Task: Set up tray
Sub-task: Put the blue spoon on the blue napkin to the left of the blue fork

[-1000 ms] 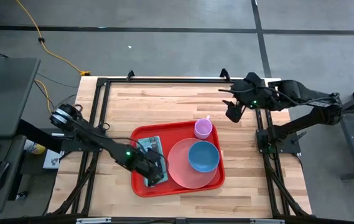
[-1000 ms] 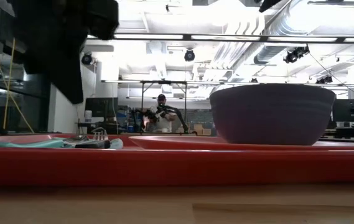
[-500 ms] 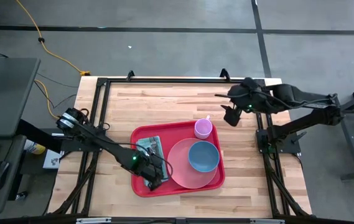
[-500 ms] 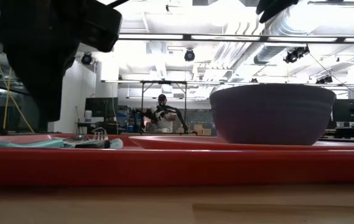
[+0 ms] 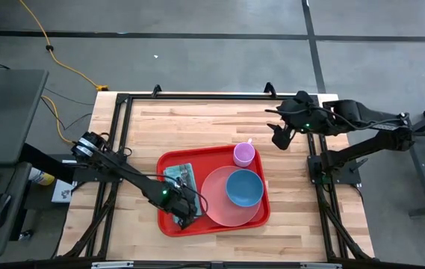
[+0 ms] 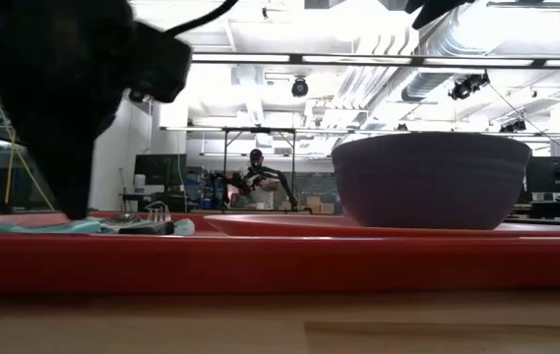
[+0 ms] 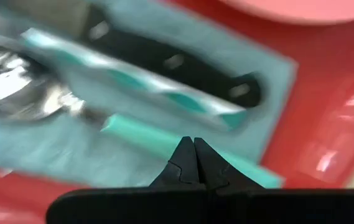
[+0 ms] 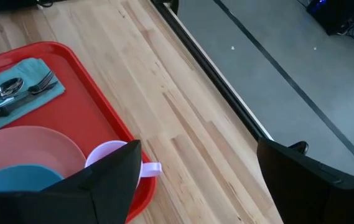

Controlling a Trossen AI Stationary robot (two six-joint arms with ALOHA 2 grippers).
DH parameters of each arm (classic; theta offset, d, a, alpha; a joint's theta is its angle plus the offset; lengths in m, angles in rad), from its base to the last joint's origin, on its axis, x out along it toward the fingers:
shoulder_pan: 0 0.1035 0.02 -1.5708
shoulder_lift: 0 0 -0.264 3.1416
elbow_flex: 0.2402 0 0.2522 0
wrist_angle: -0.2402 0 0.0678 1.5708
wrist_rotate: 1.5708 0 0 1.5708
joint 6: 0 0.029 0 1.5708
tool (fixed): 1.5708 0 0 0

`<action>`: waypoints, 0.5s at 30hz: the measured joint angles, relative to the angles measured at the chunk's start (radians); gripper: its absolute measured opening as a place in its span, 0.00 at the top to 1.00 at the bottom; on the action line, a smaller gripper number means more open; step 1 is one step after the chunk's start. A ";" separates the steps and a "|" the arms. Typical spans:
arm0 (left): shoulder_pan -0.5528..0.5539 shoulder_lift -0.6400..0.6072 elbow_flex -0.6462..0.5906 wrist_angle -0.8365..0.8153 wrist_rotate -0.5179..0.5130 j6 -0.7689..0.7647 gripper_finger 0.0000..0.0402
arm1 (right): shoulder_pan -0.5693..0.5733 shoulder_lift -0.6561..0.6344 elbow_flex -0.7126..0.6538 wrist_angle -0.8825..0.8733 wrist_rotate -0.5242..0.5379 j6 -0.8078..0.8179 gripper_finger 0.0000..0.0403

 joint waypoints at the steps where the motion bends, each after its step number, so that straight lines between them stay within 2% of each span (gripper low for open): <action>1: 0.000 0.001 -0.003 -0.014 0.000 0.000 0.98 | 0.000 0.000 0.000 0.000 0.000 0.000 0.26; 15: 0.000 0.028 -0.001 -0.046 -0.014 -0.034 0.98 | 0.000 -0.003 0.000 -0.002 -0.004 -0.010 0.26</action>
